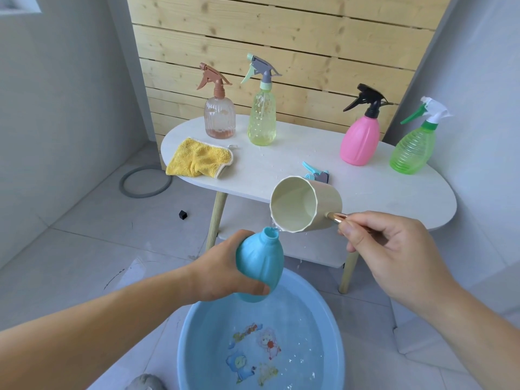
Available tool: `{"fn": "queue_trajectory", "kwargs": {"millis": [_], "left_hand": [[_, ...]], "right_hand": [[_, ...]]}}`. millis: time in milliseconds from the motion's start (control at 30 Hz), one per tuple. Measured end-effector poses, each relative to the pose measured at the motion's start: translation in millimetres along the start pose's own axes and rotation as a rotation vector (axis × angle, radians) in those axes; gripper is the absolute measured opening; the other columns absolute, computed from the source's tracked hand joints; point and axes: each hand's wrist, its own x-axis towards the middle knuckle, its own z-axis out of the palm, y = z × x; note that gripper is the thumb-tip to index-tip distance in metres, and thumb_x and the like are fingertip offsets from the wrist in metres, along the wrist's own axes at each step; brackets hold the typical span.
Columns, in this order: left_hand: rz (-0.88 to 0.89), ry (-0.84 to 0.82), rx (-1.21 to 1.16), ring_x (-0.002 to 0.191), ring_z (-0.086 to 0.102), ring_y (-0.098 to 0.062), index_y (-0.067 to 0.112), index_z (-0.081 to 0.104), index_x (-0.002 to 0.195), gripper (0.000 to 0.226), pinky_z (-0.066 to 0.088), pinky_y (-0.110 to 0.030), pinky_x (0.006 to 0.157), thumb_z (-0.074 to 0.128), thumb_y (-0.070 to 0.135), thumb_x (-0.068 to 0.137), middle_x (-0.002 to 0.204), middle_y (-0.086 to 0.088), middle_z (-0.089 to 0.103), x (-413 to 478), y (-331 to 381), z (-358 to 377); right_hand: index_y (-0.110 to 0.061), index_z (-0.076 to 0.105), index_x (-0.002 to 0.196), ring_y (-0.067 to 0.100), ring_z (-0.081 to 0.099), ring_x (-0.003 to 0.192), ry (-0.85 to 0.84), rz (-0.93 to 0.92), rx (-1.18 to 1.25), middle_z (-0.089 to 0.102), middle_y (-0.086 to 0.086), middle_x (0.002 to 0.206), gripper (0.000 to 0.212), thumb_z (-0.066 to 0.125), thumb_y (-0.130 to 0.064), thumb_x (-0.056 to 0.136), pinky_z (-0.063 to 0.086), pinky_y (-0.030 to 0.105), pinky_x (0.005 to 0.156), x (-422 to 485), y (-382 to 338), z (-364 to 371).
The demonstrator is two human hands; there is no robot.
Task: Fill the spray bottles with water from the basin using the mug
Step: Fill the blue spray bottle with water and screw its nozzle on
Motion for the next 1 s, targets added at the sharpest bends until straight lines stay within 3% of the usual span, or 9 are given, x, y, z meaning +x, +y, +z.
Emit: {"fn": "queue_trajectory", "kwargs": {"millis": [533,767,1000], "left_hand": [[0.005,0.008,0.012,0.106,0.067,-0.013,0.042,0.049,0.134,0.085,0.063,-0.039,0.09,0.097,0.032,0.064,0.118,0.009,0.065,-0.5,1.0,1.0],[0.002,0.005,0.009,0.105,0.068,-0.012,0.042,0.049,0.134,0.085,0.063,-0.038,0.088,0.097,0.033,0.064,0.117,0.01,0.066,-0.6,1.0,1.4],[0.002,-0.002,0.001,0.107,0.067,-0.013,0.043,0.049,0.133,0.084,0.063,-0.039,0.088,0.097,0.032,0.064,0.118,0.01,0.065,-0.8,0.3,1.5]], "right_hand": [[-0.022,0.075,0.084,0.01,0.063,0.073,0.007,-0.073,-0.038,0.067,-0.013,0.071,0.012,0.066,-0.019,0.091,0.044,0.011,0.066,-0.1,7.0,0.3],[-0.014,0.076,0.085,0.014,0.064,0.077,0.013,-0.084,-0.041,0.071,-0.005,0.079,0.012,0.066,-0.018,0.091,0.051,0.029,0.071,0.4,12.8,1.0],[-0.019,0.077,0.087,0.014,0.066,0.08,0.03,-0.06,-0.025,0.072,-0.01,0.086,0.01,0.067,-0.019,0.09,0.051,0.036,0.07,-0.4,14.3,1.9]]}}
